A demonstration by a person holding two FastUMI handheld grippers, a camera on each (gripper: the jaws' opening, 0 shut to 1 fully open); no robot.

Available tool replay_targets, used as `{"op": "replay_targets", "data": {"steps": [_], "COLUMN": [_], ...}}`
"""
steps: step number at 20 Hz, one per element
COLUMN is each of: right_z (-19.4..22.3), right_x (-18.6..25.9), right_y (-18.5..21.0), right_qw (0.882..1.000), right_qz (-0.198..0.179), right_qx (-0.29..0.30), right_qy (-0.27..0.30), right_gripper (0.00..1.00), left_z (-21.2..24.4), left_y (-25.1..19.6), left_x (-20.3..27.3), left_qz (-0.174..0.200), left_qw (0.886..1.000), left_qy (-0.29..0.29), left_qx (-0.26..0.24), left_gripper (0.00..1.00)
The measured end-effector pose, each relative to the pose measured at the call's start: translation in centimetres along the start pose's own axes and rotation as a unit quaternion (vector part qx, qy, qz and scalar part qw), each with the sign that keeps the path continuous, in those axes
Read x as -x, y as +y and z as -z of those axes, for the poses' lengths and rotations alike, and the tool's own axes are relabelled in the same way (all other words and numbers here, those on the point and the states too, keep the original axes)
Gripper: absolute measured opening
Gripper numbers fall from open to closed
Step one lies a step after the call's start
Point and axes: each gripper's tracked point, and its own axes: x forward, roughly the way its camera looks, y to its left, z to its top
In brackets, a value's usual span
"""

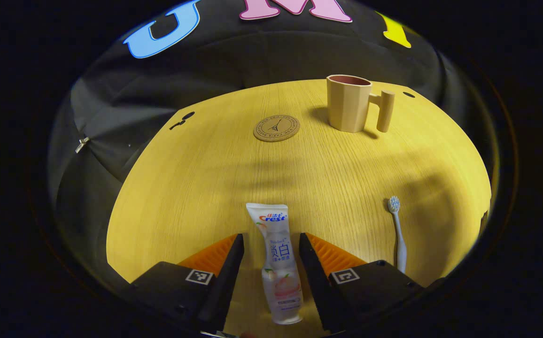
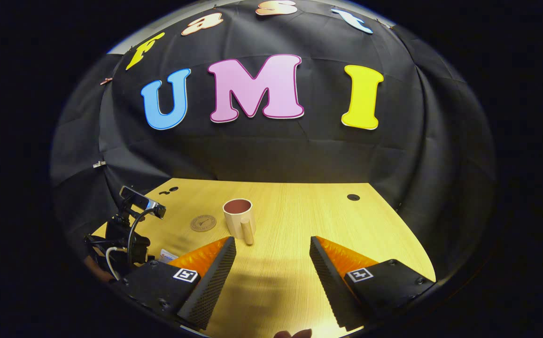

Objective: Put the toothbrush and toothpaste on the desktop into the cup, then pick up the cup and place it on the coaster on the desktop.

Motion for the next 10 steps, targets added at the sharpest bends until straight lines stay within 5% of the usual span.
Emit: {"op": "replay_targets", "data": {"steps": [7, 10], "right_z": [1.2, 1.7], "right_x": [-0.8, -0.7], "right_y": [0.3, 2.2], "right_qw": [0.999, 0.998], "right_qz": [-0.024, -0.036], "right_qx": [-0.01, -0.025], "right_qy": [0.023, 0.04], "right_gripper": [0.98, 0.98], "left_z": [0.4, 0.4], "left_y": [-0.3, -0.5], "left_x": [-0.3, -0.3], "left_qz": [-0.011, -0.006], "left_qw": [1.0, 1.0], "left_qy": [0.017, 0.02], "left_qx": [-0.017, -0.01], "left_gripper": [0.42, 0.35]}}
